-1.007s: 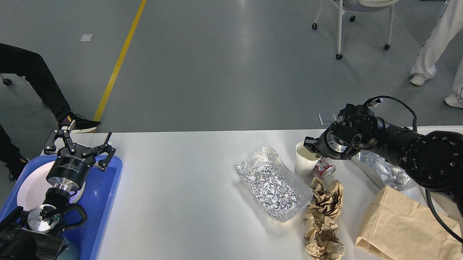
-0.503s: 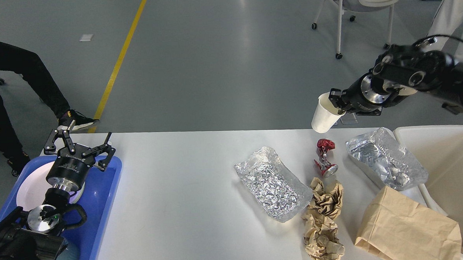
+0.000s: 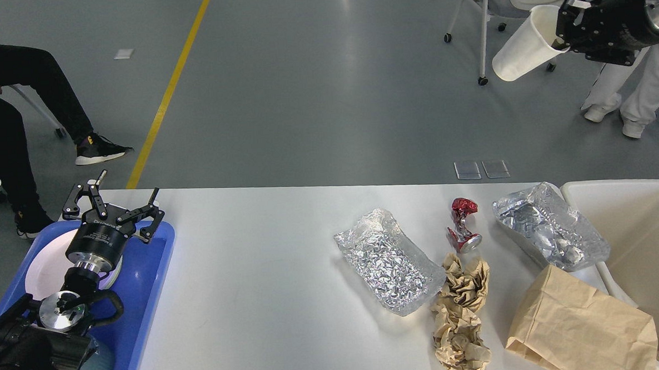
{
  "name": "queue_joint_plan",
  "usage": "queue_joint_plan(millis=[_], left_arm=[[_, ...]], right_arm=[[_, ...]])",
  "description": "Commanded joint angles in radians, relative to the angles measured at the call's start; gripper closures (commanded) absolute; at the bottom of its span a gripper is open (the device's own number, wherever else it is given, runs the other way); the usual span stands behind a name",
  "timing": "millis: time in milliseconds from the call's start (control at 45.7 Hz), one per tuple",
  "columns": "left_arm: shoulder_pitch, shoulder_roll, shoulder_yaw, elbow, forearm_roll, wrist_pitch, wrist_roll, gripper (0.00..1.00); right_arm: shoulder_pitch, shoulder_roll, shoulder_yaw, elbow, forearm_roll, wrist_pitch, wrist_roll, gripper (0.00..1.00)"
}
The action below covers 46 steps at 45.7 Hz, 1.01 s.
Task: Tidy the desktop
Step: 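Lift the white paper cup and carry it off the table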
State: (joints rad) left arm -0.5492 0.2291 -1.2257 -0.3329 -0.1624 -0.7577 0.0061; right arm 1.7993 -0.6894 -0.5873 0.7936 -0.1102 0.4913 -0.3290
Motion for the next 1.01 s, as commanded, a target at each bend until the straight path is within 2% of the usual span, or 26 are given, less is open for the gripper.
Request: queue_joint_plan(millis=[0,109,219,328,372,394,416,460,503,525,547,875,985], left_arm=[[0.000,-0.001,0.000,0.000,0.000,0.000,0.000,0.04],[0.000,-0.001,0.000,0.000,0.001,0.000,0.000,0.04],[0.000,-0.001,0.000,0.000,0.001,0.000,0.000,0.04],[0.000,-0.001,-0.002,0.000,0.001,0.000,0.000,0.04],[0.000,-0.001,0.000,0.000,0.000,0.000,0.000,0.04],[0.000,-0.001,-0.002,0.000,0.000,0.000,0.000,0.04],[0.000,-0.001,-0.002,0.000,0.000,0.000,0.000,0.04],[0.000,-0.001,0.000,0.000,0.001,0.000,0.000,0.04],[0.000,-0.001,-0.002,0.000,0.000,0.000,0.000,0.04],[0.000,-0.001,-0.002,0.000,0.000,0.000,0.000,0.04],[0.000,-0.001,-0.002,0.000,0.000,0.000,0.000,0.04],[0.000,-0.001,-0.002,0.000,0.001,0.000,0.000,0.04],[0.000,-0.001,-0.002,0.000,0.000,0.000,0.000,0.04]], right_arm=[[-0.196,-0.022,0.001,-0.092,0.000,-0.210,0.001,1.00],[-0.385,-0.016,0.001,-0.233,0.000,-0.318,0.001,1.00],[-0.553,-0.006,0.007,-0.367,0.006,-0.329,-0.002,1.00],[-0.665,0.016,0.006,-0.424,0.012,-0.336,-0.005,1.00],[-0.708,0.024,0.006,-0.444,0.012,-0.339,-0.005,0.96],[-0.730,0.030,0.007,-0.451,0.012,-0.342,-0.005,0.89],[-0.750,0.034,0.006,-0.461,0.012,-0.346,-0.005,0.76],[-0.785,0.045,0.003,-0.481,0.012,-0.356,-0.004,0.44],[-0.816,0.056,0.007,-0.501,0.012,-0.370,-0.001,0.17],[-0.828,0.062,0.009,-0.508,0.014,-0.376,-0.001,0.07],[-0.839,0.068,0.011,-0.513,0.014,-0.381,-0.001,0.01],[-0.887,0.100,0.004,-0.496,0.024,-0.366,0.001,0.00],[-0.824,0.134,-0.005,-0.490,0.038,-0.366,0.004,0.00]])
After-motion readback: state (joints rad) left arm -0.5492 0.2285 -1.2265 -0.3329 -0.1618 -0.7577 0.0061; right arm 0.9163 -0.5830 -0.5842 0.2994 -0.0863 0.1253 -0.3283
